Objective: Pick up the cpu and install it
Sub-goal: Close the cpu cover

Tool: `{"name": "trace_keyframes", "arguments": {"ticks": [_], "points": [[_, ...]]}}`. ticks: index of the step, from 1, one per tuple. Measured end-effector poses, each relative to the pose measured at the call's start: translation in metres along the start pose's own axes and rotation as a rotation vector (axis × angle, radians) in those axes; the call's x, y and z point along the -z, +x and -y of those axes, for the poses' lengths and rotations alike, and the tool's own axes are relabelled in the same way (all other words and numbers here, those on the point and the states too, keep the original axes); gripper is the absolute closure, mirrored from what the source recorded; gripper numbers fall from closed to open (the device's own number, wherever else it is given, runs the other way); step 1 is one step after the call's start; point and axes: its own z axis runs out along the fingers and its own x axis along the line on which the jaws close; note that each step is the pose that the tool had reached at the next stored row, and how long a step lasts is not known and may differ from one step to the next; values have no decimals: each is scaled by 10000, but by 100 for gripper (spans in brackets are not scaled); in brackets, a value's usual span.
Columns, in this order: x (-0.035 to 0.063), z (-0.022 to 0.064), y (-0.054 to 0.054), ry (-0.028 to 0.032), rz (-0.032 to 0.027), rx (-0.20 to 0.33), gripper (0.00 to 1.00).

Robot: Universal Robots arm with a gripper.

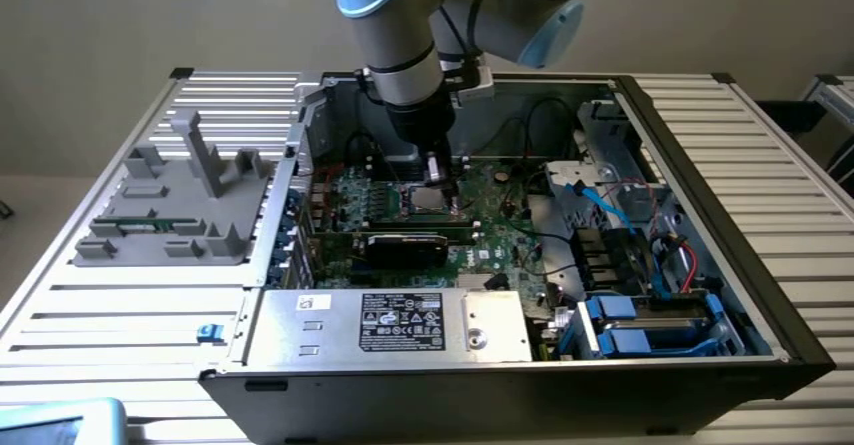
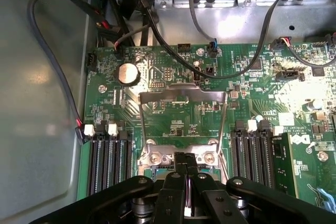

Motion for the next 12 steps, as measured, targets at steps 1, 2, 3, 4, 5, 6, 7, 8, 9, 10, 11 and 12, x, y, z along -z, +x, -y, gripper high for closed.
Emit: {"name": "trace_keyframes", "arguments": {"ticks": [1, 2, 3, 4, 5, 6, 7, 8, 9, 10, 11, 12], "points": [[0, 0, 0, -6, 2, -1, 89], [-2, 0, 0, -24, 1, 0, 89], [-4, 1, 0, -49, 0, 1, 89], [-7, 2, 0, -73, 0, 2, 89], [-10, 3, 0, -105, -2, 2, 89], [-11, 5, -1, -132, -2, 3, 89], [-14, 8, -1, -149, -2, 3, 89], [-16, 13, -1, -168, -4, 3, 89], [-17, 21, -1, -189, -5, 4, 89], [-20, 27, -1, -209, -7, 4, 89], [-22, 31, -1, -225, -7, 4, 89], [-25, 35, -2, -239, -7, 4, 89]]}}
